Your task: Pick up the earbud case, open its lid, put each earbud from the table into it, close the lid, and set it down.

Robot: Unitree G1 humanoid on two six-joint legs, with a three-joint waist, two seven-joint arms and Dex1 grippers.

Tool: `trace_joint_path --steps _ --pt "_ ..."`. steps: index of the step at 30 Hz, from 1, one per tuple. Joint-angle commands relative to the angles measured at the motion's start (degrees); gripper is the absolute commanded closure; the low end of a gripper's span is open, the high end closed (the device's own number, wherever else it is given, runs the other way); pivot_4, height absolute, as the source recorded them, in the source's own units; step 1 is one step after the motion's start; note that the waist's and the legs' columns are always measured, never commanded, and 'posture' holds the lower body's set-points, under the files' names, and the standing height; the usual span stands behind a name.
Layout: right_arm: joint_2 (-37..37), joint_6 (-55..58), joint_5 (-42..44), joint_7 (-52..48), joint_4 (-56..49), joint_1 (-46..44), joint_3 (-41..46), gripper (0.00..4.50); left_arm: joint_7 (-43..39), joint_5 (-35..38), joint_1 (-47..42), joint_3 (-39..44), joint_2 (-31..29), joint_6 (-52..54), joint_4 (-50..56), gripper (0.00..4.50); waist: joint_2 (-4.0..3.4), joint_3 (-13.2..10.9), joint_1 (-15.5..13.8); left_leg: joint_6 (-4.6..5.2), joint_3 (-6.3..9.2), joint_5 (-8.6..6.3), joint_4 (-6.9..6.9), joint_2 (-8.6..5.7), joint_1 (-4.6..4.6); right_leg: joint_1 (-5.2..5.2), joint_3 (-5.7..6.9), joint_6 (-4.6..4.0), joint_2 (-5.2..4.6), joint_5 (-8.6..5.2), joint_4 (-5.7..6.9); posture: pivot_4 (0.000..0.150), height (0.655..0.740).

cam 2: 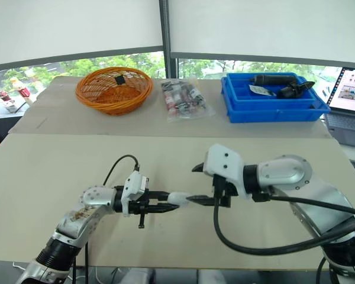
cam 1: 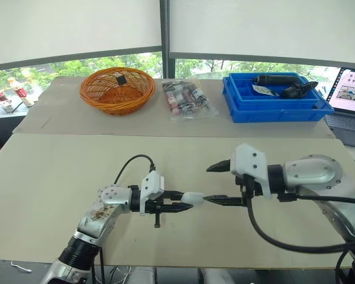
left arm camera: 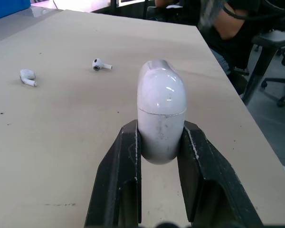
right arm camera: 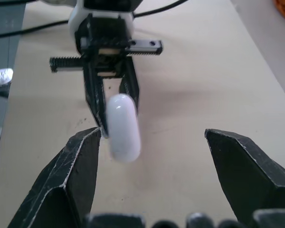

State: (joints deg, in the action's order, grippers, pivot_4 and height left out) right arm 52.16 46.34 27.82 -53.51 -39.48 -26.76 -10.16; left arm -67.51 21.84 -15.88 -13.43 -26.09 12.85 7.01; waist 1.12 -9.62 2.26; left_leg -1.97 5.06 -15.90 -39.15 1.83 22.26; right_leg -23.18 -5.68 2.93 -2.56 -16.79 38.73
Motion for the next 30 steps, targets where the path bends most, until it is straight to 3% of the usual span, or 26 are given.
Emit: trace_joint_path --steps 1,13,25,30 --pt "-0.7 -2.0 -2.9 1.4 -1.0 -0.9 -1.8 0.66 0.5 1.6 -1.0 0.6 0.4 0.6 2.2 3.96 0.00 0.0 0.0 0.00 0.00 0.00 0.00 0.00 0.00 0.00 0.00 0.00 0.00 0.00 0.02 0.150 0.6940" --pt "-2.8 -4.6 -8.1 2.5 4.4 -4.1 -2.6 0.66 -0.5 1.3 -0.7 -0.2 -0.6 0.5 3.4 3.96 0.00 0.0 0.0 0.00 0.00 0.00 -0.01 0.00 -0.01 0.00 0.00 0.00 0.00 0.00 0.02 0.150 0.6940" --pt "-3.5 4.0 3.7 1.7 0.1 -3.3 5.4 0.66 1.3 0.2 -0.1 0.4 -0.2 -1.7 1.6 3.96 0.00 0.0 -0.1 0.00 0.01 0.00 -0.01 -0.02 0.01 0.00 0.02 0.00 -0.02 0.00 0.03 0.150 0.6940" --pt "-2.7 -2.0 2.1 2.8 -1.6 2.3 10.0 0.66 5.6 0.5 1.1 3.9 2.1 -4.6 0.0 3.96 0.00 0.0 -0.3 0.00 0.02 0.00 -0.01 -0.02 0.00 0.01 0.02 0.00 -0.02 0.00 0.03 0.150 0.6940"
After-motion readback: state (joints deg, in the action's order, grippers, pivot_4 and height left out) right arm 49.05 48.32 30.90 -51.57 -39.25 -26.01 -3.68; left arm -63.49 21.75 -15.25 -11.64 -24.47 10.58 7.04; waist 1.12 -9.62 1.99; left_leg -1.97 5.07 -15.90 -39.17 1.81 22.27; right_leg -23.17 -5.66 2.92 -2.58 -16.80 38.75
